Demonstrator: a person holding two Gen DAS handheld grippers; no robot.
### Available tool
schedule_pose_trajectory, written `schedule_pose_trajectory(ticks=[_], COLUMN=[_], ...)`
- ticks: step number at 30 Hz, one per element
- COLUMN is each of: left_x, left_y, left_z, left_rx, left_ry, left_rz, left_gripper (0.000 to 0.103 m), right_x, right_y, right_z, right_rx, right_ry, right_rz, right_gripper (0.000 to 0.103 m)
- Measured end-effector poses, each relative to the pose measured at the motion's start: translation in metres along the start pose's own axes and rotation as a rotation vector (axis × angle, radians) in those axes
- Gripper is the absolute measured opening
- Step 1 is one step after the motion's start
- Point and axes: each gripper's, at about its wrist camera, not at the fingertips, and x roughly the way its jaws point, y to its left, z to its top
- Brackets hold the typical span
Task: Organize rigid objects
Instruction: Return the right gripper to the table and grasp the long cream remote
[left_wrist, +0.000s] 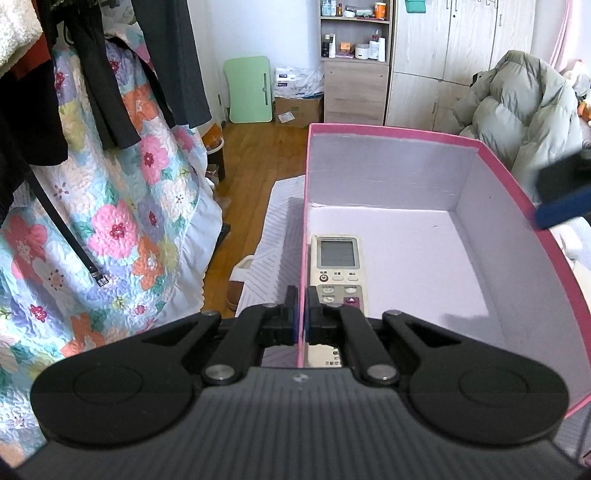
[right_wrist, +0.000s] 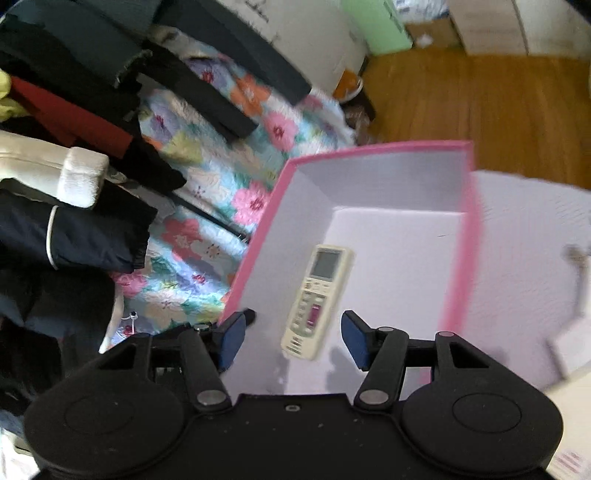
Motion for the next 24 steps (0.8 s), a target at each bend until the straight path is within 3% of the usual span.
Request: schedule_pose_trajectory(ticks=[7,13,17,21,24], left_x=[-0.002,-0.002,-0.001,0.0,0.001], left_y=[-0.001,0.001,0.002,0.002,0.002], left_z=[0.002,0.003,0.004,0.005,0.005], left_rx=[-0.002,-0.015,-0.022,-0.015,-0.017], left_ry=[0.002,0.004,0.009,0.015,0.014], left_rz=[0.0,0.002,0.003,0.006,0.006], left_gripper=[0.003,0.003,0.003,0.003,0.003], right_x=[-0.056,-0.057,-0.059,-0.06,-0.063], right_y=[-0.046,-0.09,-0.136,-0.18,-0.2], right_z=[-0.026,-0.072,-0.094,-0.1,-0.095], right_rx=[0.062,0.128,0.263,0.404,0.432], right_ry=[-0.053,-0.061,-0.086,-0.15,-0.2], right_rz=[-0.06,-0.19,-0.245,-0.28,-0.267], right_gripper=[0.063,0.063,0.063,0.064,0.068])
